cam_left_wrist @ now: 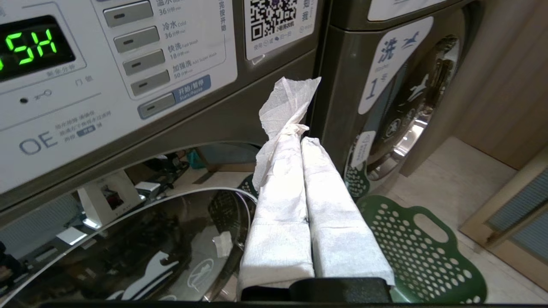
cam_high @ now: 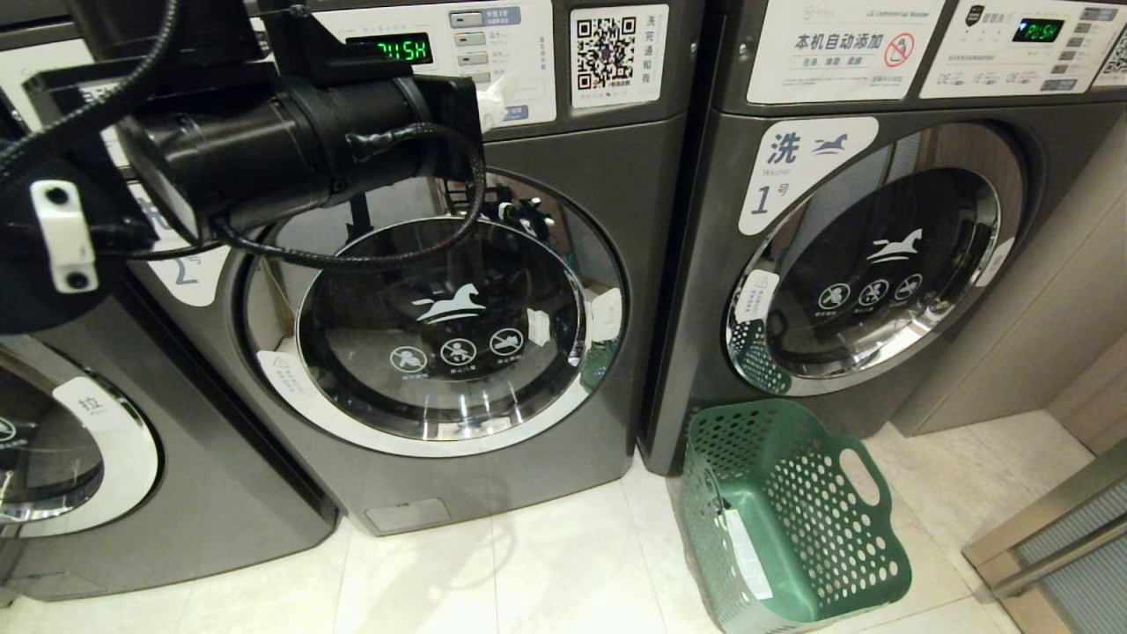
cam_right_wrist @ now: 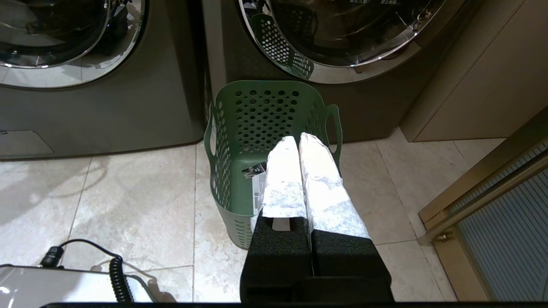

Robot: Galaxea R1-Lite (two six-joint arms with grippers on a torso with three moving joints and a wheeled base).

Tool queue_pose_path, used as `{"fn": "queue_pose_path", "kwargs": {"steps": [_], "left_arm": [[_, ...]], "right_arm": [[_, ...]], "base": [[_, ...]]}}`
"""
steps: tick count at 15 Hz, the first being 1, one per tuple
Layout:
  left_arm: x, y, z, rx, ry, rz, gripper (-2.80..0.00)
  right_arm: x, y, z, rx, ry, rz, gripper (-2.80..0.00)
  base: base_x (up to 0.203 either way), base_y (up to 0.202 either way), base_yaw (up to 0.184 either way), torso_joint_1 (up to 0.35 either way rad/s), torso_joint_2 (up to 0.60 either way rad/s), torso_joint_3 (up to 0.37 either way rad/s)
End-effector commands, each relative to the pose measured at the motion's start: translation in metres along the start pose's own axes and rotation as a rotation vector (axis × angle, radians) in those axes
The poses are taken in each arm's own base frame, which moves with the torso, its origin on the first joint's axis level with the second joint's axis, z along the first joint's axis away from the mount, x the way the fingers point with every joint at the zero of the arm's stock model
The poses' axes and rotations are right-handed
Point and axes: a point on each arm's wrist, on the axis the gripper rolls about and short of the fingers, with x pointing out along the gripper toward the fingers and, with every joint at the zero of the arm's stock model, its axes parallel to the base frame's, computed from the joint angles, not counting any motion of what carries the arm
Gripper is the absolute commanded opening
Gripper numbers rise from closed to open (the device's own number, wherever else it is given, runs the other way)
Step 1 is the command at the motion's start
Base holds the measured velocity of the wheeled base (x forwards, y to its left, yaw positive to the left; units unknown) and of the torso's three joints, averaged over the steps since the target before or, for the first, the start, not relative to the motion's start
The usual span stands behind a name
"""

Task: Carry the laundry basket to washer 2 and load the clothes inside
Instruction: Press the washing machine switch

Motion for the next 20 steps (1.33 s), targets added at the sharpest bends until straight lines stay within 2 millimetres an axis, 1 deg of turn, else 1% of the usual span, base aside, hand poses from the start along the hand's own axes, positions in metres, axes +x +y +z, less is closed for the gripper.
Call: {"fn": "queue_pose_path", "kwargs": {"steps": [1, 5, 8, 10, 13, 16, 20], "left_arm": [[0.023, -0.002, -0.005, 0.019, -0.009, 0.018, -2.80], [0.064, 0.001, -0.004, 0.055, -0.113, 0.138, -2.80], [0.083, 0.002, -0.007, 0.079, -0.147, 0.185, -2.80], [0.089, 0.002, -0.008, 0.108, -0.153, 0.199, -2.80], [0.092, 0.006, -0.006, 0.127, -0.156, 0.251, -2.80], [0.089, 0.011, -0.003, 0.126, -0.160, 0.269, -2.80], [0.085, 0.012, 0.000, 0.125, -0.158, 0.267, -2.80]], "right_arm": [[0.000, 0.000, 0.000, -0.001, 0.000, 0.000, -2.80], [0.000, 0.000, 0.000, 0.001, 0.002, 0.000, -2.80], [0.000, 0.000, 0.000, 0.004, 0.002, 0.000, -2.80], [0.000, 0.000, 0.000, 0.004, 0.002, 0.000, -2.80], [0.000, 0.000, 0.000, 0.004, 0.002, 0.000, -2.80], [0.000, 0.000, 0.000, 0.004, 0.002, 0.000, -2.80], [0.000, 0.000, 0.000, 0.005, 0.002, 0.000, -2.80]], "base": [[0.000, 0.000, 0.000, 0.000, 0.00, 0.000], [0.000, 0.000, 0.000, 0.000, 0.00, 0.000], [0.000, 0.000, 0.000, 0.000, 0.00, 0.000], [0.000, 0.000, 0.000, 0.000, 0.00, 0.000], [0.000, 0.000, 0.000, 0.000, 0.00, 0.000], [0.000, 0.000, 0.000, 0.000, 0.00, 0.000], [0.000, 0.000, 0.000, 0.000, 0.00, 0.000]]}}
